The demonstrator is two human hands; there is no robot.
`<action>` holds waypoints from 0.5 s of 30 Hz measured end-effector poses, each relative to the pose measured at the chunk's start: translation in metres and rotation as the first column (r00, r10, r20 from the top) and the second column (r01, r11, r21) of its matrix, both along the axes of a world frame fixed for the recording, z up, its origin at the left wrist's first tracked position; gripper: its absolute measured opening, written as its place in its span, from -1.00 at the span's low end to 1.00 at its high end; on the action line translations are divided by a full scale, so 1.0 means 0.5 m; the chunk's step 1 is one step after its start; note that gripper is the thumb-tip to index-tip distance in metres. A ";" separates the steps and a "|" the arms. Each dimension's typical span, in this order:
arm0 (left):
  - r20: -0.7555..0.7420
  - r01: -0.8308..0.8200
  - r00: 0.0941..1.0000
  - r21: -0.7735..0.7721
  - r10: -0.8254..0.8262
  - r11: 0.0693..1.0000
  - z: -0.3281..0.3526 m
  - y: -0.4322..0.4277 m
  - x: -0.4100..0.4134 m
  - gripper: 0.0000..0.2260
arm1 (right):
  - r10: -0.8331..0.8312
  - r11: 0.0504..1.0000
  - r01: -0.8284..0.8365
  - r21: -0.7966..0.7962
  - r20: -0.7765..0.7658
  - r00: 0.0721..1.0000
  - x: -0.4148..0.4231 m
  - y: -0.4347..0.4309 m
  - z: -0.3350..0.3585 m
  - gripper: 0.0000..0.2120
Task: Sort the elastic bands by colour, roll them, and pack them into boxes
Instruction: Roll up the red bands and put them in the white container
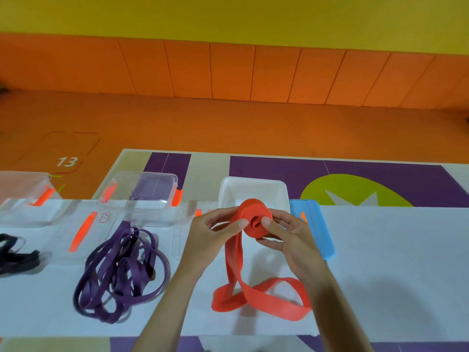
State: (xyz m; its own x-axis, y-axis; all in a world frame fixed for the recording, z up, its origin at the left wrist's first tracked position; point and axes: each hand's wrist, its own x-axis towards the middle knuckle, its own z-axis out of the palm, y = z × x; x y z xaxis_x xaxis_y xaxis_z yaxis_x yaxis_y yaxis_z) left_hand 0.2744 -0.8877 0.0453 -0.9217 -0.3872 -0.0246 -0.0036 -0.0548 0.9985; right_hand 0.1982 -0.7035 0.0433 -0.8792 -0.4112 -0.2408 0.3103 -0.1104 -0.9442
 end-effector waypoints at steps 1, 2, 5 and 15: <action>0.004 -0.003 1.000 0.030 0.003 1.000 0.003 -0.001 -0.002 -0.72 | 0.005 1.000 -0.005 -0.003 -0.012 1.000 -0.001 0.001 0.004 -0.47; 0.007 0.013 1.000 0.063 -0.013 0.998 0.007 -0.003 -0.004 -0.73 | 0.012 1.000 -0.012 -0.013 -0.024 1.000 -0.003 0.002 0.007 -0.50; -0.003 0.130 0.992 0.088 -0.130 0.988 0.028 -0.009 -0.015 -0.74 | 0.024 0.998 -0.027 -0.061 -0.046 0.999 -0.007 0.008 0.026 -0.51; -0.143 0.082 0.981 -0.318 -0.134 0.945 0.232 -0.037 -0.086 -0.66 | -0.003 0.977 -0.040 -0.210 -0.203 0.979 -0.072 -0.018 0.206 -0.38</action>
